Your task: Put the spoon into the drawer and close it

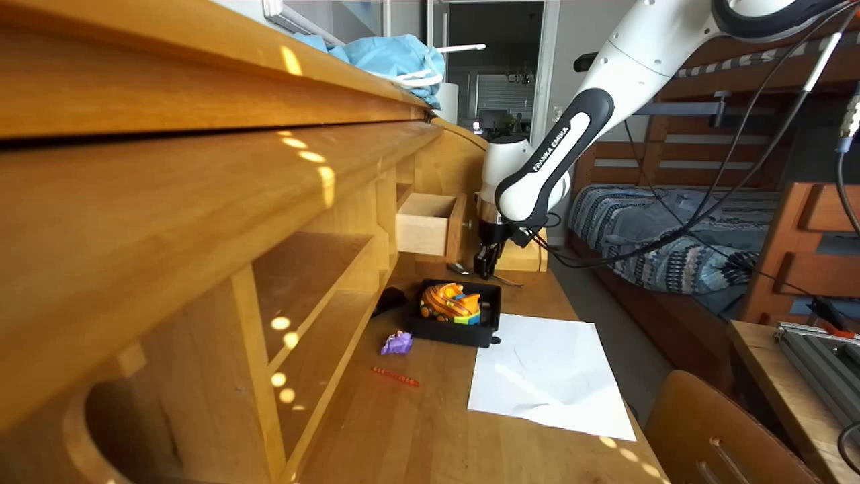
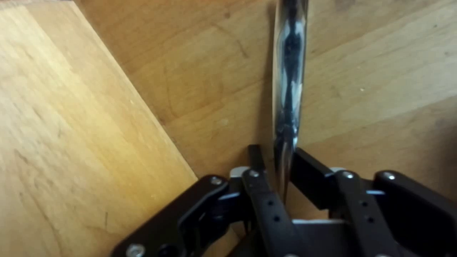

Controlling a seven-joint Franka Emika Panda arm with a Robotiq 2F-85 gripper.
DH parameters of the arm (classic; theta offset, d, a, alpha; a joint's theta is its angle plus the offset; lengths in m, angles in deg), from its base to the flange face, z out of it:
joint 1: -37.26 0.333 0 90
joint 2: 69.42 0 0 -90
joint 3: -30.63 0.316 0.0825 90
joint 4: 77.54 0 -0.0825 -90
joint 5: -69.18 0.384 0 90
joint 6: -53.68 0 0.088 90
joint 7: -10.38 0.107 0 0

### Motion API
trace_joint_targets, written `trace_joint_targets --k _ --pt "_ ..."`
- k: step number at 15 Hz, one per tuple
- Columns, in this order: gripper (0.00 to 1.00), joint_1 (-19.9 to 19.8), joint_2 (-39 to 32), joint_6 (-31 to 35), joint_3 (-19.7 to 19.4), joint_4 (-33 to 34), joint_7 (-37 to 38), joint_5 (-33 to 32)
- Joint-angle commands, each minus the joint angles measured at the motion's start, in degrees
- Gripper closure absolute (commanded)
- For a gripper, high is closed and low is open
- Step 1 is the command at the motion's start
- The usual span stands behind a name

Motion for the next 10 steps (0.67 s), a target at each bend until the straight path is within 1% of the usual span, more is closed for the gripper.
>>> trace_joint_targets --k 1,4,5,10 --pt "0.99 -0.60 -0.02 -0.14 0.69 0.46 -2.10 2.10" --pt "1.00 1.97 2.12 0.51 -1.73 -2.66 -0.62 0.02" --pt "0.98 3.02 3.00 0.32 -2.75 -4.05 -0.12 -0.65" --pt "0.98 7.09 8.60 0.39 -5.62 -12.98 -0.60 -3.22"
